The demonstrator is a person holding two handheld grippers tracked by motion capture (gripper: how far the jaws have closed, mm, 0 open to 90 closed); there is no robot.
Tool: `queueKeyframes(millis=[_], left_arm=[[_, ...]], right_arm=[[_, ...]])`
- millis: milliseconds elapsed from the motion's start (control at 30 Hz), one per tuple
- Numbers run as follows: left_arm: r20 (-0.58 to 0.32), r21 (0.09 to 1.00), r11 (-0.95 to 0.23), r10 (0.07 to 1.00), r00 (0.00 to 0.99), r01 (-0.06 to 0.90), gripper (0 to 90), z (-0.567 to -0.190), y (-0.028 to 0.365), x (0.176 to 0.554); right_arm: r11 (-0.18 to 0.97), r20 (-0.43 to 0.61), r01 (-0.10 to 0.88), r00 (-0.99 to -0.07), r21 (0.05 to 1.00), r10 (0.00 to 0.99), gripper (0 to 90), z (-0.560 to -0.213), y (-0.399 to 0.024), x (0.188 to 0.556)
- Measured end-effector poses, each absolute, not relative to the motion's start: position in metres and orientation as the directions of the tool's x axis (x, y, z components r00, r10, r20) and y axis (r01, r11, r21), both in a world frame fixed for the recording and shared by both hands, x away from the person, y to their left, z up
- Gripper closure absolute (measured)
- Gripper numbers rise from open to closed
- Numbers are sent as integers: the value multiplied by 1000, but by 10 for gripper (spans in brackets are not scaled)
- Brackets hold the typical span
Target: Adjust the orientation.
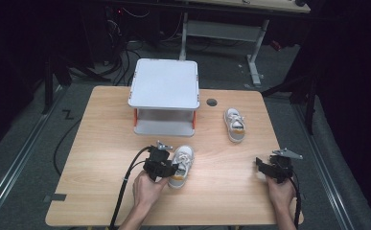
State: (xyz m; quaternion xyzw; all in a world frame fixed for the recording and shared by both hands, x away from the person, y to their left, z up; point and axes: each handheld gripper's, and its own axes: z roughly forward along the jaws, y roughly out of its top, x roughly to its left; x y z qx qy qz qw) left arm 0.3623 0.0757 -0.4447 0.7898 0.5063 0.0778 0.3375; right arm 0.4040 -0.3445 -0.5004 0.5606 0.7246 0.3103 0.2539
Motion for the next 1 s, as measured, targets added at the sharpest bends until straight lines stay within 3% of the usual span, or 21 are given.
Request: queueKeyframes(millis=[433, 700, 1000], left_arm=[[-248, 706, -194, 833, 494, 681, 363, -445, 89, 358], [-246, 741, -144, 851, 464, 656, 354, -449, 121, 359], [-208, 749, -99, 904, 374, 655, 364, -461, 161, 367]], right_arm=[[179, -20, 655, -243, 734, 970, 364, -500, -344, 404], [186, -19, 652, -254, 735, 967, 378, -500, -344, 404], [203, -23, 646, -276, 736, 961, 465, -500, -340, 403]])
